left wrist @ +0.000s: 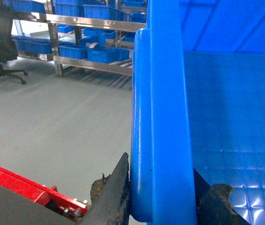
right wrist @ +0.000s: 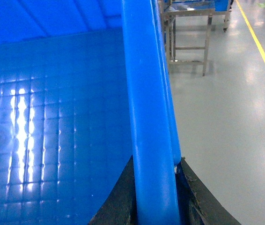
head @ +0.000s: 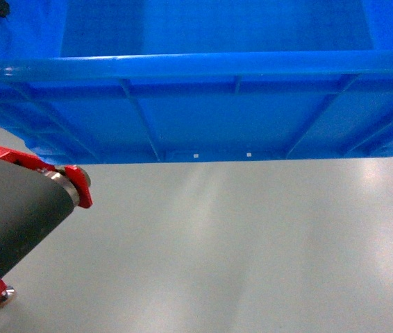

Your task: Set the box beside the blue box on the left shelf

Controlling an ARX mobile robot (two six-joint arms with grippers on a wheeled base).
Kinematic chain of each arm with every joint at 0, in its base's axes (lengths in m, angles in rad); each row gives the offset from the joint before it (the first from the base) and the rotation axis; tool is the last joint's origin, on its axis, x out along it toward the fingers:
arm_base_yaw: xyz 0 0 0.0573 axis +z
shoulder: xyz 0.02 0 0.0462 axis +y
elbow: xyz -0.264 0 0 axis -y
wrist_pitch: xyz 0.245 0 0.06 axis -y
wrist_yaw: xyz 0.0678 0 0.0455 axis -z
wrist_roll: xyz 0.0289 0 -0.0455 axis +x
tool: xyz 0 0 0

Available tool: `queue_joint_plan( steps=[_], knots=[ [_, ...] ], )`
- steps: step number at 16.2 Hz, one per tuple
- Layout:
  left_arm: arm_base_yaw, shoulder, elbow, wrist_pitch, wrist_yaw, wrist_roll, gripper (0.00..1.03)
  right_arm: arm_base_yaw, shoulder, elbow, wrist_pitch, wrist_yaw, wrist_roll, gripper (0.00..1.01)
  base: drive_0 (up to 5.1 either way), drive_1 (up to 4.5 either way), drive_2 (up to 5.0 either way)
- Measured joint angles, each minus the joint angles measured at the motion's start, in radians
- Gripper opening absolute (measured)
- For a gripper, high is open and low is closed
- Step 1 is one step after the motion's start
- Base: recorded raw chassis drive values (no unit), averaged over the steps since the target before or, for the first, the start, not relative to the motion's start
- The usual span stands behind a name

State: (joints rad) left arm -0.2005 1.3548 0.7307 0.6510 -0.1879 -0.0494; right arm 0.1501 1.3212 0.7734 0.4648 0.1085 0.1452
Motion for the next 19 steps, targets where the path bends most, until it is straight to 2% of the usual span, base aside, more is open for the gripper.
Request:
queue_joint_plan(
  steps=[15,19],
  knots=[
    [0.000,0.000,0.000,0.000,0.000,0.000,0.20,0.000,0.000,0.000,0.000,0.000,0.001,0.14,-1.5,-1.47,-1.5],
    [-0.002,-0.002,0.000,0.006,0.000,-0.003,0.20,0.000,-0.008,0.000,0.000,0.003,0.002,0.13,-0.2,4.13,-4.5]
  ],
)
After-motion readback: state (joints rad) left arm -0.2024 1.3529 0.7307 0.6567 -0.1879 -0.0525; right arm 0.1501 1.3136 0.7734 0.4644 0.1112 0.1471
